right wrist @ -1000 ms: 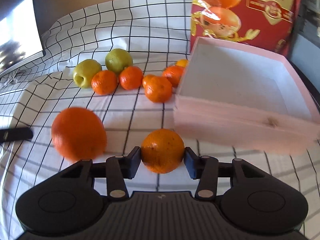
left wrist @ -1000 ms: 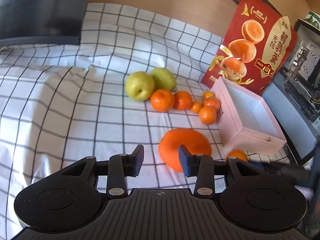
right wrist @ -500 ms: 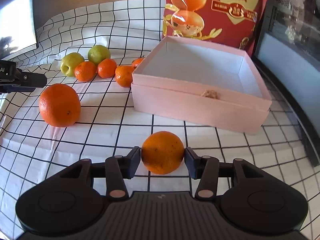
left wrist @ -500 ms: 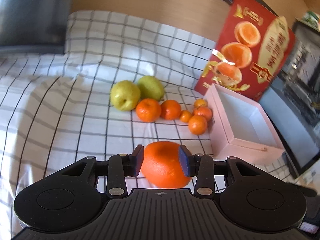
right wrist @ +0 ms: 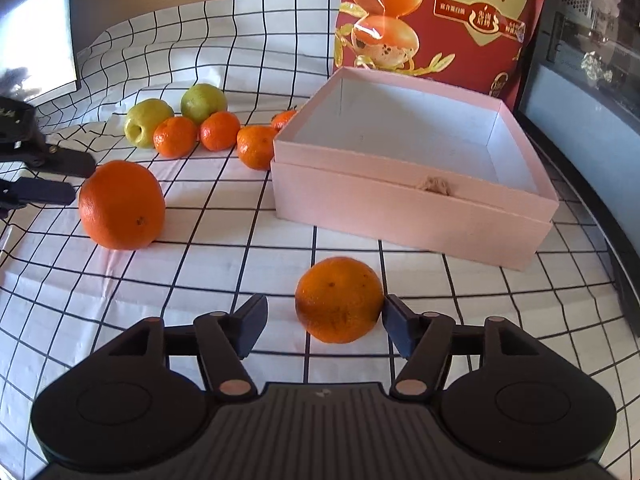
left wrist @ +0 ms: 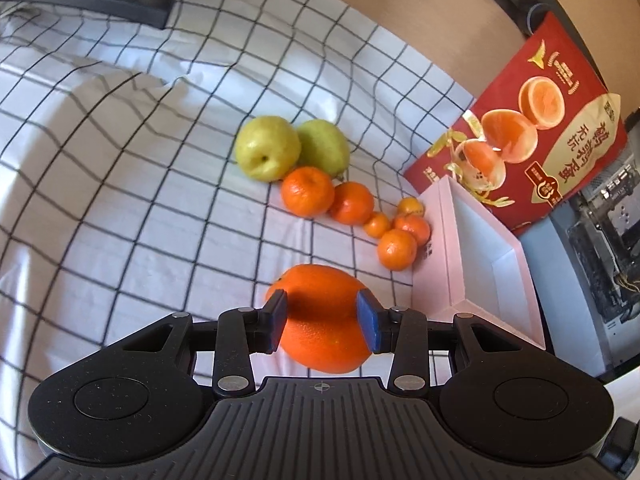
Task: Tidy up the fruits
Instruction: 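Close left tool on the large orange while right tool hovers over the mandarin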
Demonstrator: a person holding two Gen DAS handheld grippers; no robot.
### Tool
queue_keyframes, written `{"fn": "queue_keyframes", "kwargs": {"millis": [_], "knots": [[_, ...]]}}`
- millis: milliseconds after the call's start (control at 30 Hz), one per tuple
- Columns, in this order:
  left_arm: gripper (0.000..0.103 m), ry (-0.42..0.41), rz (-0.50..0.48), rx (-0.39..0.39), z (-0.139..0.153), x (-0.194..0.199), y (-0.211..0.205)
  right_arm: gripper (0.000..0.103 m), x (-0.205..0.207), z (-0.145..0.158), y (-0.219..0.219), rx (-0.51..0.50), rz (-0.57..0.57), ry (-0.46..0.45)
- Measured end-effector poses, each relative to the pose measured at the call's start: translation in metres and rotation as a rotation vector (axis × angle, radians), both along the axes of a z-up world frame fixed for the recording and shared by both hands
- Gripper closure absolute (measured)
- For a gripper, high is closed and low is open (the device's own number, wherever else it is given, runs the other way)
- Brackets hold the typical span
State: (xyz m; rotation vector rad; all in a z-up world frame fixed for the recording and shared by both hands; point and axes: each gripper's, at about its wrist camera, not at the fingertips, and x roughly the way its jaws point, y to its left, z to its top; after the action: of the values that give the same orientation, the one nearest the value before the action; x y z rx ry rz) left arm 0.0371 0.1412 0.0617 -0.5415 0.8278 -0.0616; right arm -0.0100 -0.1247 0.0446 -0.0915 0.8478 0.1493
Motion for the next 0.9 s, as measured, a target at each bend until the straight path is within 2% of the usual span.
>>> {"fn": "queue_keyframes", "kwargs": {"millis": [200,367,500,700,800,900], "knots": [[0.058,-0.046,-0.027,0.102,0.006,0.021,-0.02,0.038,-0.007,-0.007,-0.002,0.006,0.002,0.013],[0.057,-0.074,-0.085,0.229,0.009,0.043,-0.043,0.037,-0.009,-0.008,-0.004,0.011,0.004,0.011],[0.057,-0.109,-0.137,0.363,0.006,0.05,-0.063,0.036,-0.009,-0.009,-0.006,0.013,0.004,0.007],[0.055,-0.141,-0.199,0.448,0.004,0.052,-0.076,0.035,-0.009,-0.009,-0.007,0.018,-0.005,0.004],[0.053,-0.132,-0.222,0.454,0.005,0.052,-0.075,0.035,-0.009,-0.008,-0.008,0.014,-0.012,0.004],[0.044,-0.124,-0.226,0.466,0.007,0.048,-0.07,0.035,-0.008,-0.008,-0.01,0.014,-0.025,0.004]]}}
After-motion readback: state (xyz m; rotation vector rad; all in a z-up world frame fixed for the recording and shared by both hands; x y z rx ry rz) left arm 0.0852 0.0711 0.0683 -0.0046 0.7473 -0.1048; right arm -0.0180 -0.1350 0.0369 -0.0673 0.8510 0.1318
